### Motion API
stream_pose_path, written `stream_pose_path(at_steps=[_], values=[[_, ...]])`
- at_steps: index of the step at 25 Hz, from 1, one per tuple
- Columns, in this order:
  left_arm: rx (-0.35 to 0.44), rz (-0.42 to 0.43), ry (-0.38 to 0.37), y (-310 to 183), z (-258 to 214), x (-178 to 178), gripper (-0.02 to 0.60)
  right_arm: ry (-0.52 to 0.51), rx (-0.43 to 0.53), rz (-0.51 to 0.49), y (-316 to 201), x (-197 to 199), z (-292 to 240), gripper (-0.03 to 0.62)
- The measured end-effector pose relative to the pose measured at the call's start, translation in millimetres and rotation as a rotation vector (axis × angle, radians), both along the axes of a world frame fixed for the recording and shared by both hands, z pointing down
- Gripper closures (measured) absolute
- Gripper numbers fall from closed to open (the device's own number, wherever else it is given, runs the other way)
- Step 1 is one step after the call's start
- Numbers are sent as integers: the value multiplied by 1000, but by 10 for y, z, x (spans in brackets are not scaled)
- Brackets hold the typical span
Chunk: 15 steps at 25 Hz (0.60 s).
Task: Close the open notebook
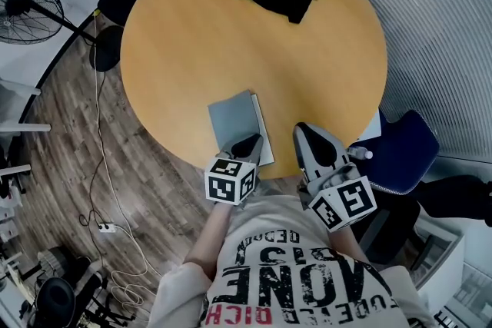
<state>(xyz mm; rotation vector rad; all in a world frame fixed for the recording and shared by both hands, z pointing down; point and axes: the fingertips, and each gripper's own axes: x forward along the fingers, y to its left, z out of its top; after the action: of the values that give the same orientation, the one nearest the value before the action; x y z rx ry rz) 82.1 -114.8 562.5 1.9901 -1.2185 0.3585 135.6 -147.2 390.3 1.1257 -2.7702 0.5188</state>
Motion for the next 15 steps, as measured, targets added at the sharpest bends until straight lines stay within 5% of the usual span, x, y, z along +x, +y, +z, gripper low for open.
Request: stream_pose_path(at_steps=[15], values=[[-18, 22, -11, -43, 219, 116, 558, 6, -1, 10, 62, 58, 1, 582]])
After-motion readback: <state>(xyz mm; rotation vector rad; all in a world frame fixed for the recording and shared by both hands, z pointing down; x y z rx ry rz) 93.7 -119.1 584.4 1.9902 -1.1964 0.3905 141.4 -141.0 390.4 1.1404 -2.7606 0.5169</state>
